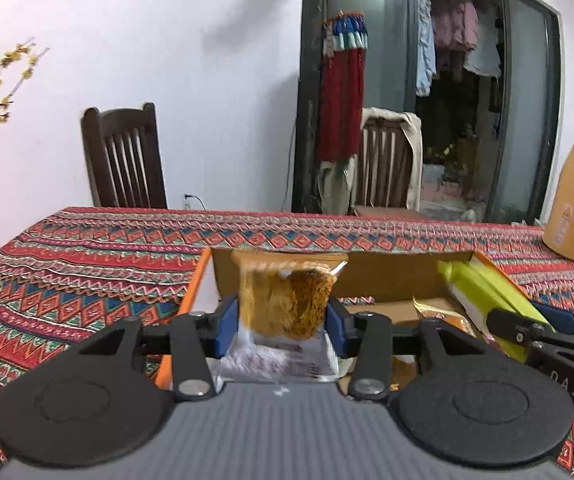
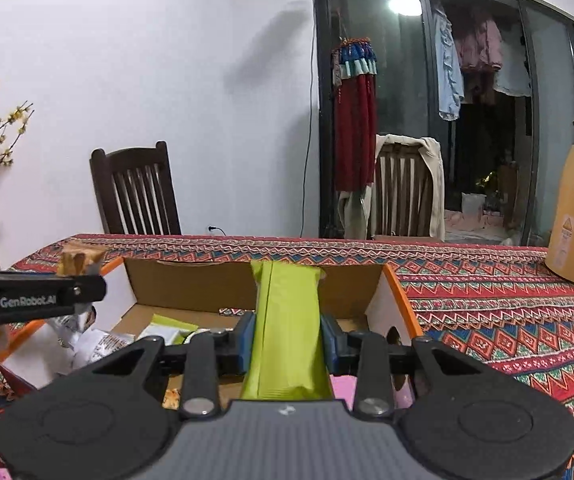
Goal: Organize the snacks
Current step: 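Carry both packets over the box and open both tools to drop them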
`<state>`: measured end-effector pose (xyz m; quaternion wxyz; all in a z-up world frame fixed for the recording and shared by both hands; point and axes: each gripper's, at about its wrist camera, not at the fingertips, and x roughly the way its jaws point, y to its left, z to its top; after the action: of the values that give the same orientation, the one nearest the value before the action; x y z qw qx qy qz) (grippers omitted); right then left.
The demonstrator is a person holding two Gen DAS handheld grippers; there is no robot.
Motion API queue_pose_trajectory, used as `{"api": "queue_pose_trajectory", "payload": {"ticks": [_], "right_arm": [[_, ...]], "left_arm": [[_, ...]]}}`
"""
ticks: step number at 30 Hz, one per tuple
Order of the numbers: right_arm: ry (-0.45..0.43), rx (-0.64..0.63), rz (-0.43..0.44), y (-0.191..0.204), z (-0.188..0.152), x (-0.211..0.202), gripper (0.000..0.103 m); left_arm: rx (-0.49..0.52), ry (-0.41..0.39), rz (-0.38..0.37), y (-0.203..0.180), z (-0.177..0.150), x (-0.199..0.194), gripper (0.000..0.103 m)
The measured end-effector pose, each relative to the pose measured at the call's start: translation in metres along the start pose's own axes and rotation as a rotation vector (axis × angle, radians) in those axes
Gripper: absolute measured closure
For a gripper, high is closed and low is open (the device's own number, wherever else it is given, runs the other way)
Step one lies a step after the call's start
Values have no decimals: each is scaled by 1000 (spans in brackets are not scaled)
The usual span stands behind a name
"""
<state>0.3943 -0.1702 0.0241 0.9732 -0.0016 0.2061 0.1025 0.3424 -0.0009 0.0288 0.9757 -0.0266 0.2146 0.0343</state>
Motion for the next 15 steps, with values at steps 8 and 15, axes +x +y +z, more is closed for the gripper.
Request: {"api": "queue_pose_trajectory", "payload": {"ticks": [8,15], "right_arm": [[-28,43,-47,-6,-3,-13,0],[-41,52,-78,-7,-5,-16,0]], "left_arm": [[-59,-64,50,6,-2,-14,0],[-69,-68,68,4,-3,-17,0]]}}
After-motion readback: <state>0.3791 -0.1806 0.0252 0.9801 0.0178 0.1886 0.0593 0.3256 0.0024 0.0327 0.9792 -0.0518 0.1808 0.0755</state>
